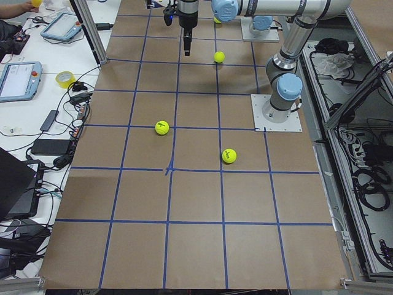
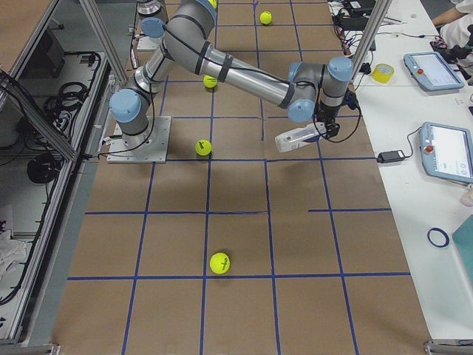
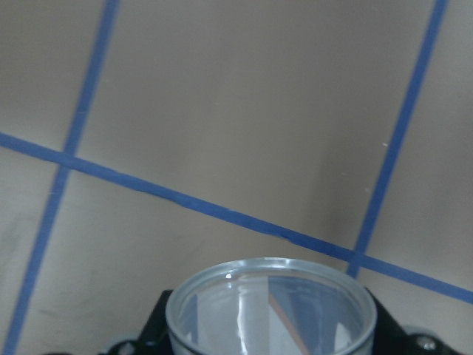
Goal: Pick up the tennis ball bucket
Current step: 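Carry the can toward the table center and lay it down with the right gripper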
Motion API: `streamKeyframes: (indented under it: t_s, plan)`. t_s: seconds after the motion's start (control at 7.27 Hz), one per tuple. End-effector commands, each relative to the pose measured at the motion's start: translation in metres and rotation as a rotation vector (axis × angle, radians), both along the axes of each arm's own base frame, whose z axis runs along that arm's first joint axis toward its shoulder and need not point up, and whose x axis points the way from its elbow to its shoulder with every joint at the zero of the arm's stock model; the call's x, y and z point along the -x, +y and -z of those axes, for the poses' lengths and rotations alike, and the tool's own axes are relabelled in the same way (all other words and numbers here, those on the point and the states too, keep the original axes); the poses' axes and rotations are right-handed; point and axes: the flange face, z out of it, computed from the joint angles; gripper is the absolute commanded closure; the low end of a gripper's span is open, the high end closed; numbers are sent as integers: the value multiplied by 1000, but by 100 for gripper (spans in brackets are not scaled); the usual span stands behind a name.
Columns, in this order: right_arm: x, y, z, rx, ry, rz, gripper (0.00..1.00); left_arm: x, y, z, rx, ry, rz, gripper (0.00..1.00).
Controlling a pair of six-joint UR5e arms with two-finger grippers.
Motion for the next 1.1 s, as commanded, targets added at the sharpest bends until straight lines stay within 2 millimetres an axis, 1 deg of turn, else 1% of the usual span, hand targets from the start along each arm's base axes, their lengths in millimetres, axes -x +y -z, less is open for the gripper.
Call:
streamKeyframes:
  t_s: [0.0, 0.14, 0.28, 0.41, 0.55, 0.69, 0.83, 0.96]
  plan:
    - [-131, 20, -26, 18, -1, -233, 54, -21, -1, -6, 12, 3, -17, 0]
    - [-186, 31, -27, 32, 18, -447, 54, -23, 0, -7, 13, -1, -11, 0]
    - [-234, 45, -28, 41, 23, -598, 55, -25, 0, -8, 10, -18, 0, 0]
    - [-289, 65, -25, 42, 6, -734, 59, -30, 6, -7, -25, -74, 20, 0]
    - [-348, 87, -8, 34, -18, -871, 60, -35, 6, -7, -33, -108, 33, 0]
    - [-411, 107, 22, 69, -74, -987, 61, -41, 5, -8, -28, -101, 24, 0]
    - [-452, 130, 42, 63, -69, -1076, 61, -51, 4, -9, -25, -101, 12, 0]
    - [-457, 134, 80, 28, -74, -1166, 61, -54, 4, -9, -25, -100, 5, 0]
